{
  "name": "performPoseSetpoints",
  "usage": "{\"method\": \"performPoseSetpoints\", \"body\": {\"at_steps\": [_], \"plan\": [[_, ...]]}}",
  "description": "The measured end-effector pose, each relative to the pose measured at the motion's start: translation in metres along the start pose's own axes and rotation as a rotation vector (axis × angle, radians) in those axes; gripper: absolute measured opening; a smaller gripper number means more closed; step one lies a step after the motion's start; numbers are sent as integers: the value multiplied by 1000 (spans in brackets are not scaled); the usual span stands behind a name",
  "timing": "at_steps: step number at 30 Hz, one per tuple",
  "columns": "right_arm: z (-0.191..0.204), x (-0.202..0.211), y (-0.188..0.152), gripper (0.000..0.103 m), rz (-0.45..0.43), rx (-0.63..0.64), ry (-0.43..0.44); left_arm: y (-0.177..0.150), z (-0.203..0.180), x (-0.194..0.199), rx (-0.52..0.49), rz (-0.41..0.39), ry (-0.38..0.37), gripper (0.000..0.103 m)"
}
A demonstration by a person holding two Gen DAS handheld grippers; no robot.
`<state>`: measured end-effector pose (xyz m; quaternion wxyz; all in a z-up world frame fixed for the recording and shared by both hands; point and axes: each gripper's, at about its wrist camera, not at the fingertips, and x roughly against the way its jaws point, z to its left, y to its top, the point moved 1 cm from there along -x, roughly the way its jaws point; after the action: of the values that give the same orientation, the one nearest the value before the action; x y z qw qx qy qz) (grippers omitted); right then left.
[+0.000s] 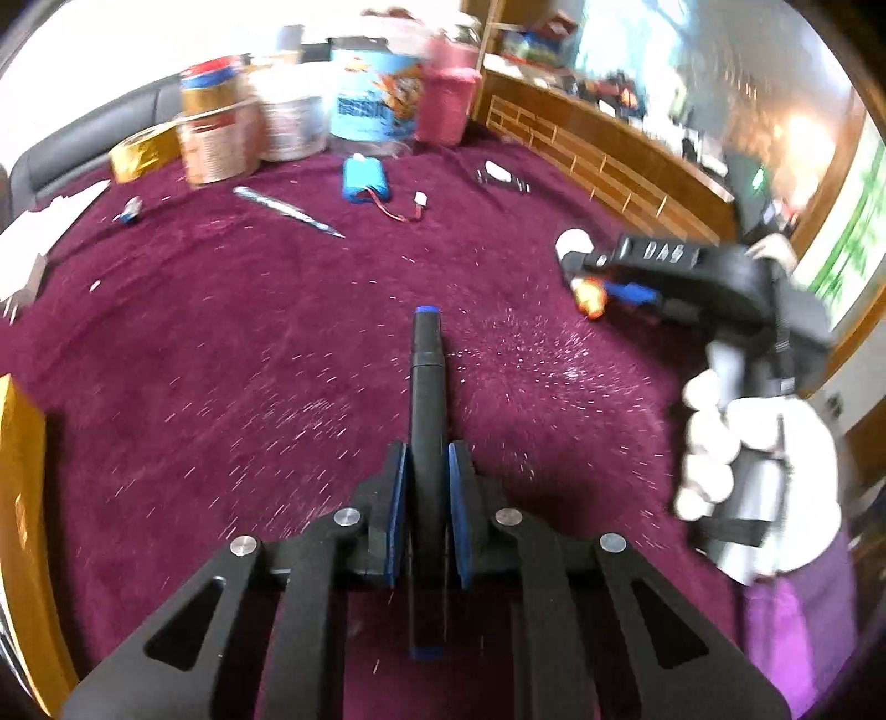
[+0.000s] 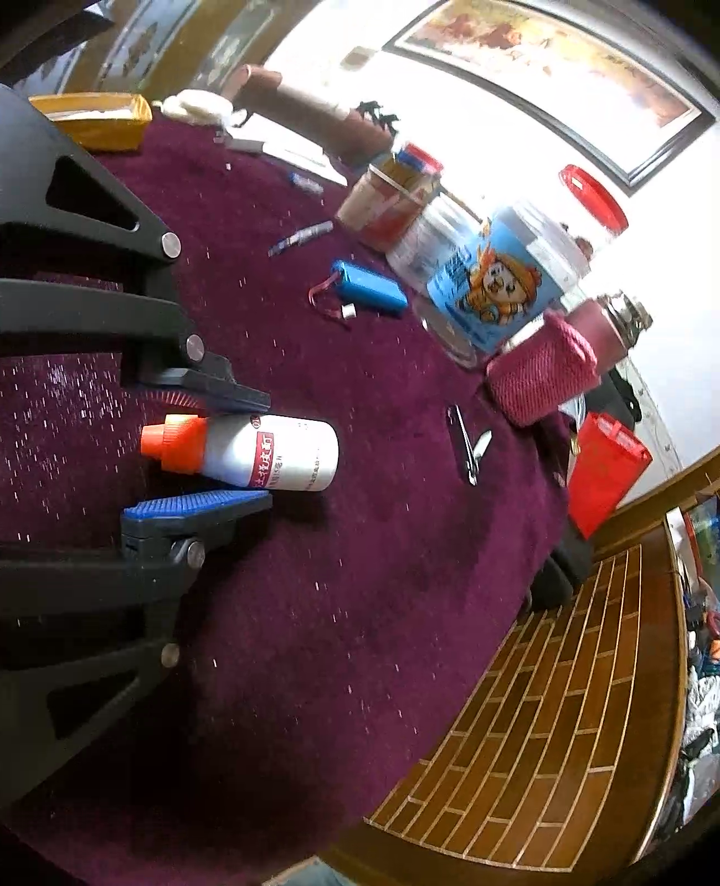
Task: Organize rigid objects
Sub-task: 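Grasp the blue-capped black marker with the left gripper while the right grasps the glue bottle, then carry the marker and glue bottle into the tray and release them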
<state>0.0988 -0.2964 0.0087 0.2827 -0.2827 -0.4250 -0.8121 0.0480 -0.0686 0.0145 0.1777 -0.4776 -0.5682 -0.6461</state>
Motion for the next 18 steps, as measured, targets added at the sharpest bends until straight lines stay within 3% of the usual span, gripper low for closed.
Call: {"method": "performPoseSetpoints", "body": {"at_steps": [5, 12, 18], "plan": [[7, -3, -6, 24, 16, 3, 68, -17, 25, 48, 108, -61, -97, 12], [15, 1, -19, 24, 11, 17, 92, -53, 76, 132, 250, -192, -163, 12], [55, 25, -44, 24, 36, 91, 172, -106, 156, 185, 418, -256, -83, 12]]}}
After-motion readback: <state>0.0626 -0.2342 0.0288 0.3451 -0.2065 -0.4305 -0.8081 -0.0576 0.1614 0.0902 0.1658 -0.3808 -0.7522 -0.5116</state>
